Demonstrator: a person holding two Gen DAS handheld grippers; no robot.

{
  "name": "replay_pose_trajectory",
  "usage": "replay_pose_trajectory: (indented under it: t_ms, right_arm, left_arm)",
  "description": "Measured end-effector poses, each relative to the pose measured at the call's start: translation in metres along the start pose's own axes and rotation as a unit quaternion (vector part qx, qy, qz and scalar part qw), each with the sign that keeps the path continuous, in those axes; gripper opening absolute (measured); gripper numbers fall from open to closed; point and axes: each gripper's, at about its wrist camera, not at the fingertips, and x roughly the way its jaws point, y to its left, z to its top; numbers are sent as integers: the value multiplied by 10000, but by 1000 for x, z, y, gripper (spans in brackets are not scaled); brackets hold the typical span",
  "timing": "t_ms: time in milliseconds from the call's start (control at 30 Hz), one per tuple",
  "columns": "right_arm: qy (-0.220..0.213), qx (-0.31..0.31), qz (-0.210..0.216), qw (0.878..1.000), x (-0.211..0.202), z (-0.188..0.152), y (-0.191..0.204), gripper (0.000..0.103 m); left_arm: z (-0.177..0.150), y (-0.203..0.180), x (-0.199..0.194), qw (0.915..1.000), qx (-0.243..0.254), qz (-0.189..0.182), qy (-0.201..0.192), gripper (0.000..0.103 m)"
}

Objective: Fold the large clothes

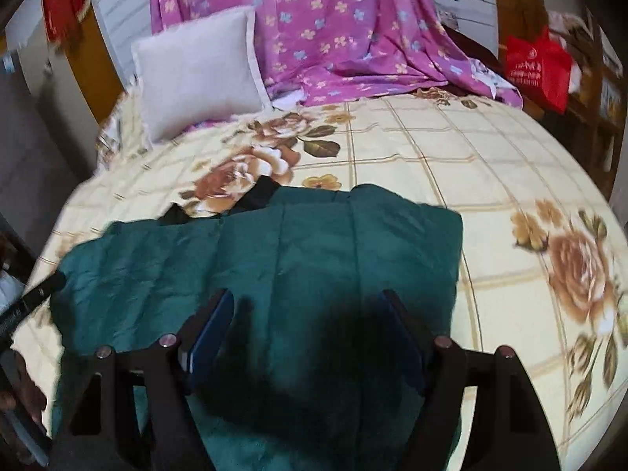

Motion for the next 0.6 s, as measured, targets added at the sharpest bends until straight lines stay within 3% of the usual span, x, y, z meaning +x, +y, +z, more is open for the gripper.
replay_pose_trajectory:
  t_ms: [100,300,433,600]
  right_arm:
    - [174,-123,-380,9991,23,1,-5,78]
    - [112,-214,-574,9981,42,-6,-14,88]
    - [221,-95,-693,9973,34,-1,-11,88]
    - [-6,156,-6,9999,-6,-3,5,88]
  left_arm:
    - [-8,-9,17,9998,198,55,22,32]
    - [-9,-13,24,9997,257,58,-18,32]
    - [-11,-16,25,9995,284,126,-46,32]
    - [-11,-15,25,9996,264,108,-64,32]
